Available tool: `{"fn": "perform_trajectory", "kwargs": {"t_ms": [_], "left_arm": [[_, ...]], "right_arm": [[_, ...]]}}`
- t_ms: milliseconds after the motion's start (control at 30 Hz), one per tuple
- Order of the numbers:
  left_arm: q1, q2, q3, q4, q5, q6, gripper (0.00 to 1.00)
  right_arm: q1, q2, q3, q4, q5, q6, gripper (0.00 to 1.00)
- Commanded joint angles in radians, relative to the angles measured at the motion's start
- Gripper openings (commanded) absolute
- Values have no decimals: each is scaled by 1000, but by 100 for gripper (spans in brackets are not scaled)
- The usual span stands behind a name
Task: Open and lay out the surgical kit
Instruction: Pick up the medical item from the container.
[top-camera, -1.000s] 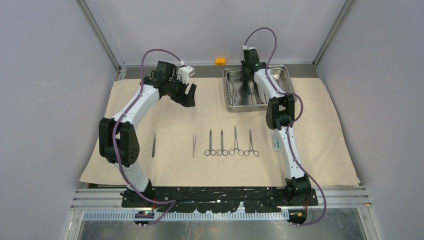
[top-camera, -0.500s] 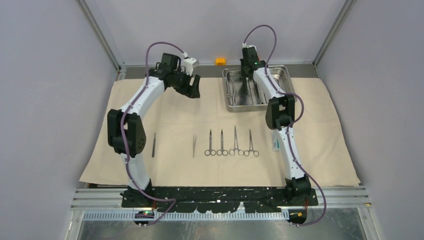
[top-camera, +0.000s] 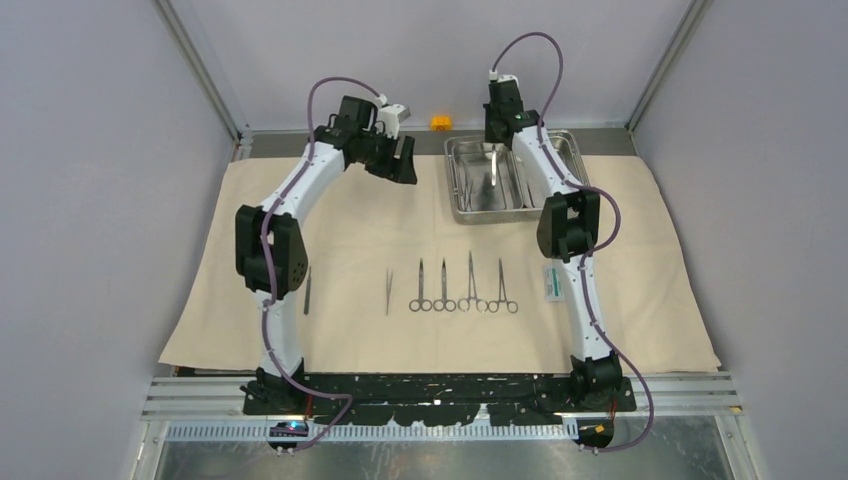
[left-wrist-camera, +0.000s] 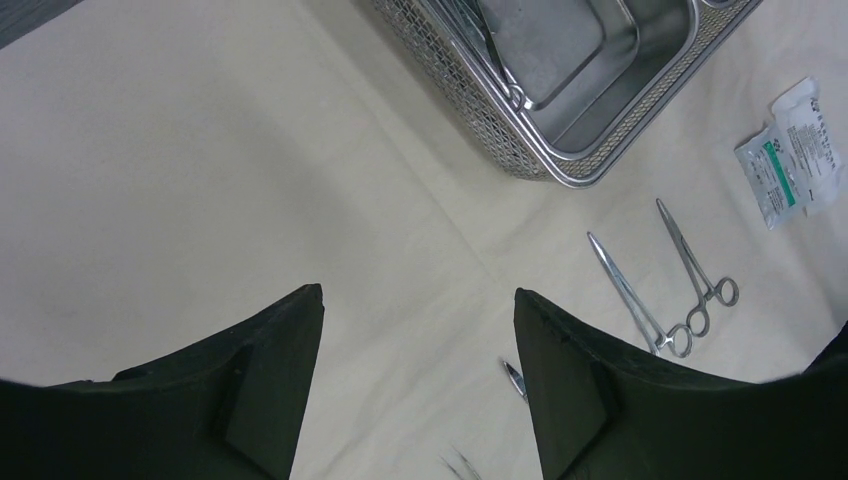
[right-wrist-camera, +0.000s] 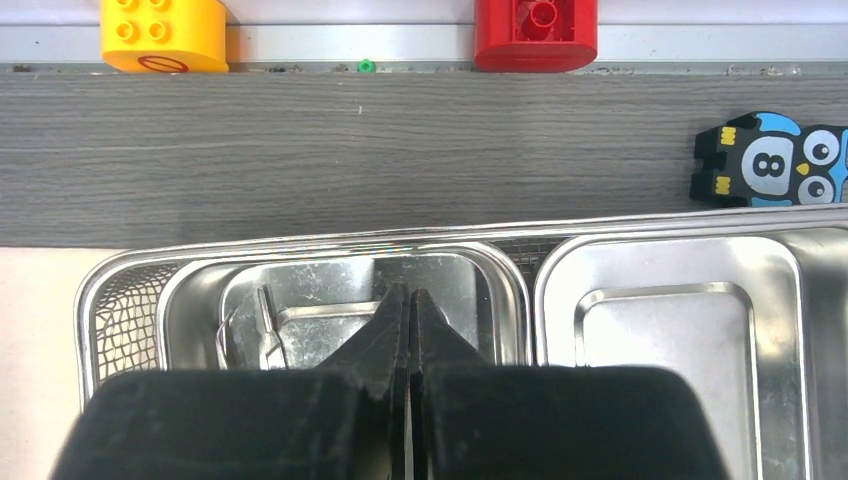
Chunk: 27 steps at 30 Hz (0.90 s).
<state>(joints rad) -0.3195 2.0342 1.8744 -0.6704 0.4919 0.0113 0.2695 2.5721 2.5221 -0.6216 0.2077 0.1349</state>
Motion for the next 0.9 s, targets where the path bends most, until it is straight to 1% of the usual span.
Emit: {"fn": "perform_trajectory", "kwargs": {"t_ms": [0, 233, 633, 867], "left_arm": [[-11, 25, 69, 6, 48, -63, 71], [-13, 7, 26, 28, 40, -58, 71], [-15, -37, -45, 46, 20, -39, 71], [-15, -44, -57, 45, 14, -32, 71]], "right_arm": [[9, -63, -19, 16, 4, 10, 0], [9, -8, -13, 15, -12, 41, 0], [20, 118, 98, 32, -8, 51, 0], [22, 135, 110, 40, -15, 58, 0]]}}
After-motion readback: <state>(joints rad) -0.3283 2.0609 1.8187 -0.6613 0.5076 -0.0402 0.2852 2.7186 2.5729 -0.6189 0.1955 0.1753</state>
